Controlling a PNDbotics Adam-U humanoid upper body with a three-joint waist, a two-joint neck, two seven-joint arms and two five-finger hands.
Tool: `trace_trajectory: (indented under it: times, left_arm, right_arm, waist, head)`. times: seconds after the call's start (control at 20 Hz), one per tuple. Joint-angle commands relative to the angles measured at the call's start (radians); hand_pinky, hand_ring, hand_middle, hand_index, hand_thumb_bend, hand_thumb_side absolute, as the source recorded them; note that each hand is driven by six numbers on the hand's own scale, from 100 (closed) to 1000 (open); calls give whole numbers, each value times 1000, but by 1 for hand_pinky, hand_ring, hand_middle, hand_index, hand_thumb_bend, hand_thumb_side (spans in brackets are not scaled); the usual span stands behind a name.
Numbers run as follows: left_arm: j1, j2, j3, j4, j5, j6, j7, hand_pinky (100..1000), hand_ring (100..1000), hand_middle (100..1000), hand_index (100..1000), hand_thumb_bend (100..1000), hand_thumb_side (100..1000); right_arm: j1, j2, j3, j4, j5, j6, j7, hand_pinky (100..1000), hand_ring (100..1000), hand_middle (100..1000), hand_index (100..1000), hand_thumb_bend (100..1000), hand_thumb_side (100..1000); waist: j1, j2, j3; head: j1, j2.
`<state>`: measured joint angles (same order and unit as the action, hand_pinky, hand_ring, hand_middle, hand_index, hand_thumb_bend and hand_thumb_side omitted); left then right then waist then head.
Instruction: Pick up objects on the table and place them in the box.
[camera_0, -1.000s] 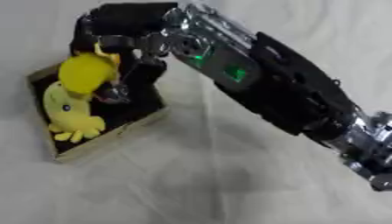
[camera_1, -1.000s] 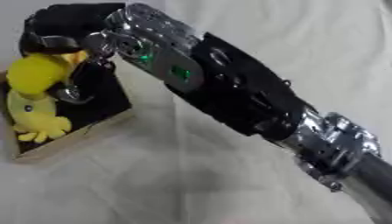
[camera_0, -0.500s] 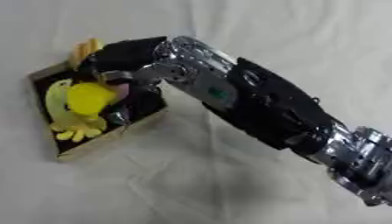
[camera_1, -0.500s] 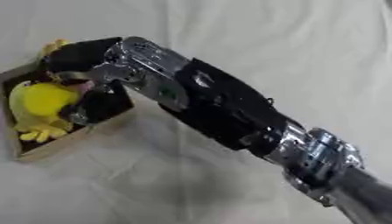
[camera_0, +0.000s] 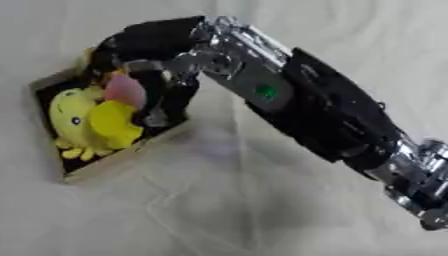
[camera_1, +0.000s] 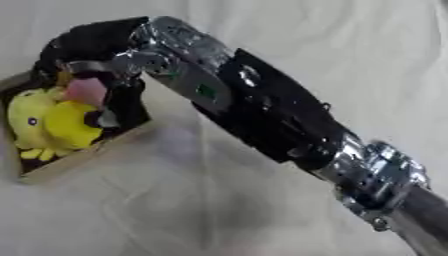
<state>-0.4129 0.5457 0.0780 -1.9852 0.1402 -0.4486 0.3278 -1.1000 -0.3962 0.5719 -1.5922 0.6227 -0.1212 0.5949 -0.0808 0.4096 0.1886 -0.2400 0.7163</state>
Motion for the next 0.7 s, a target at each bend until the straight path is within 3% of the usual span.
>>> trace_trajectory:
  times: [0.05,0.25,0.35,0.45,0.55,0.7]
  left_arm:
    - [0,21,12,-15,1,2,6,721,649,618,778,100,401]
    - [11,20,17,-15,-4,5,15,720,649,618,777,100,407]
    - [13,20,17,-15,-5,5,17,718,648,618,777,100,410]
    - [22,18,19,-15,-8,8,20,718,648,617,777,100,414]
    - [28,16,20,-15,-11,11,22,717,647,616,777,100,421]
    - [36,12,22,-15,-14,17,26,715,646,616,777,100,430]
  right_arm:
    - [-11,-83,-74,-118,-77,72,-44,911,915,744,894,100,129]
    - [27,-188,-201,-260,-225,182,-126,916,911,720,870,100,100]
    - [37,-215,-226,-303,-272,222,-139,917,907,700,857,100,100]
    - [82,-297,-298,-361,-364,252,-226,914,902,691,855,100,100]
    - [129,-368,-346,-397,-451,261,-315,911,892,675,847,100,100]
    - [211,-455,-410,-406,-553,228,-455,910,878,652,836,100,100]
  waist:
    - [12,-46,-5]
    - [15,-51,-22]
    - [16,-51,-24]
    - [19,-54,-42]
    - [20,-55,-53]
    - [21,-55,-70]
  head:
    - [10,6]
    - [26,4]
    - [29,3]
    - [42,1]
    - [48,-2]
    - [58,-4]
